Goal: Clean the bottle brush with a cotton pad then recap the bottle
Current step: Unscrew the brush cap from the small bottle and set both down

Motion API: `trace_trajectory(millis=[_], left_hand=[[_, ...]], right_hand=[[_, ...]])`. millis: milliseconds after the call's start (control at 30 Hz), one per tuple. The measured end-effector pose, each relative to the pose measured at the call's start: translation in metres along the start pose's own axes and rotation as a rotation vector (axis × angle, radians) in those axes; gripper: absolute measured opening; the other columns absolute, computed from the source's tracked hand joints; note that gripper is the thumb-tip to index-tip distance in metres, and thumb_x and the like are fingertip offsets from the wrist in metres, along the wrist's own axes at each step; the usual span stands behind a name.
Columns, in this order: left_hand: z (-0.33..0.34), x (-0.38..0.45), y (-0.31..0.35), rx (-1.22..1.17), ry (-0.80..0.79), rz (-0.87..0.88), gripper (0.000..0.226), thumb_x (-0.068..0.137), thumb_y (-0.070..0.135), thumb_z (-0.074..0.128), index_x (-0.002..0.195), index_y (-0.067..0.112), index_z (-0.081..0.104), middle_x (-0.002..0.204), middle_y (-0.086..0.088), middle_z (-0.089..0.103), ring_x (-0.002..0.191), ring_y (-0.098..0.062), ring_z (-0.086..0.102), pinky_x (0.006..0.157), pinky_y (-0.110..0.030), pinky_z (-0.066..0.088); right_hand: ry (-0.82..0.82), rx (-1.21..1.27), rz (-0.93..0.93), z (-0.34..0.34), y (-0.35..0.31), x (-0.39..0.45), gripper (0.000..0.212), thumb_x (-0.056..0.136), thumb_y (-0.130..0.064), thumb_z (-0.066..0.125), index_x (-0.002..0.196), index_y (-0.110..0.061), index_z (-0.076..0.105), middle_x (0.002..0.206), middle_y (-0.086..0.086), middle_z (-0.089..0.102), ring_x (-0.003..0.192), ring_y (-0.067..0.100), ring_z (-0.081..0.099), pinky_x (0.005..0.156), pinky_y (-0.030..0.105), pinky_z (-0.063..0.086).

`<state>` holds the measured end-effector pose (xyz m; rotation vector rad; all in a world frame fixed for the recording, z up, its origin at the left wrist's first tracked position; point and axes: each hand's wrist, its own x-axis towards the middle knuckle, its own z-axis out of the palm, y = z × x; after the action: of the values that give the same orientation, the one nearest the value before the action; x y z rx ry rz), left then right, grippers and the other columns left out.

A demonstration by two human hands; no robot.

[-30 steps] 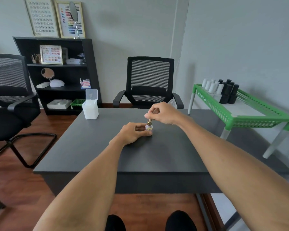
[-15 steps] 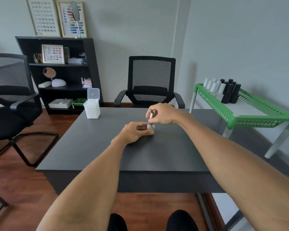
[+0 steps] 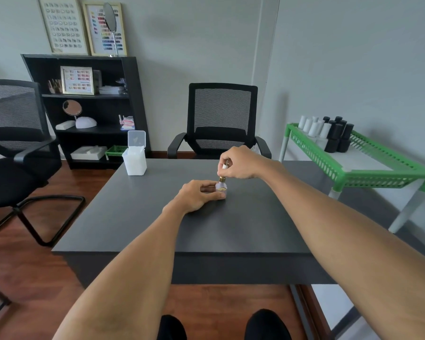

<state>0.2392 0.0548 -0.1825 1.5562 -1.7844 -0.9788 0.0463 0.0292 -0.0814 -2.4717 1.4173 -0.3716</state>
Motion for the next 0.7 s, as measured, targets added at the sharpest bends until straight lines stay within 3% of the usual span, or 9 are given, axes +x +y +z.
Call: trace_trajectory(millis=[200, 400, 533, 700], left_hand=[[0.0, 0.001, -0.001, 0.009, -0.005, -0.002, 0.051, 0.08, 0.062, 0.085, 0.128, 0.046, 0.075, 0.12, 0.021, 0.077, 0.121, -0.01, 0.065, 0.111, -0.036, 0.045], [-0.001, -0.001, 0.0, -0.007, -0.012, 0.0, 0.048, 0.081, 0.06, 0.086, 0.125, 0.046, 0.075, 0.117, 0.023, 0.077, 0.111, 0.003, 0.064, 0.102, -0.029, 0.042], [-0.001, -0.001, 0.0, -0.011, -0.013, 0.003, 0.048, 0.082, 0.058, 0.086, 0.127, 0.043, 0.076, 0.119, 0.021, 0.077, 0.116, -0.004, 0.065, 0.101, -0.029, 0.041], [0.0, -0.001, -0.001, -0.019, -0.004, 0.012, 0.043, 0.082, 0.056, 0.087, 0.123, 0.044, 0.078, 0.116, 0.021, 0.078, 0.113, 0.0, 0.066, 0.1, -0.027, 0.043]], right_hand=[[0.009, 0.03, -0.005, -0.006, 0.006, -0.003, 0.007, 0.091, -0.032, 0.072, 0.092, -0.031, 0.079, 0.088, -0.006, 0.069, 0.075, 0.013, 0.061, 0.065, 0.027, 0.048], [0.056, 0.097, -0.006, -0.013, 0.007, -0.006, 0.008, 0.092, -0.03, 0.074, 0.087, -0.033, 0.079, 0.079, -0.012, 0.066, 0.071, 0.008, 0.059, 0.065, 0.024, 0.046], [0.104, 0.163, 0.057, -0.015, 0.012, -0.011, 0.007, 0.091, -0.031, 0.074, 0.087, -0.032, 0.08, 0.073, -0.009, 0.065, 0.066, 0.009, 0.055, 0.062, 0.022, 0.043], [0.144, 0.388, 0.178, -0.006, 0.027, -0.021, 0.011, 0.092, -0.028, 0.071, 0.087, -0.024, 0.08, 0.089, 0.003, 0.08, 0.067, 0.013, 0.062, 0.057, 0.023, 0.05]])
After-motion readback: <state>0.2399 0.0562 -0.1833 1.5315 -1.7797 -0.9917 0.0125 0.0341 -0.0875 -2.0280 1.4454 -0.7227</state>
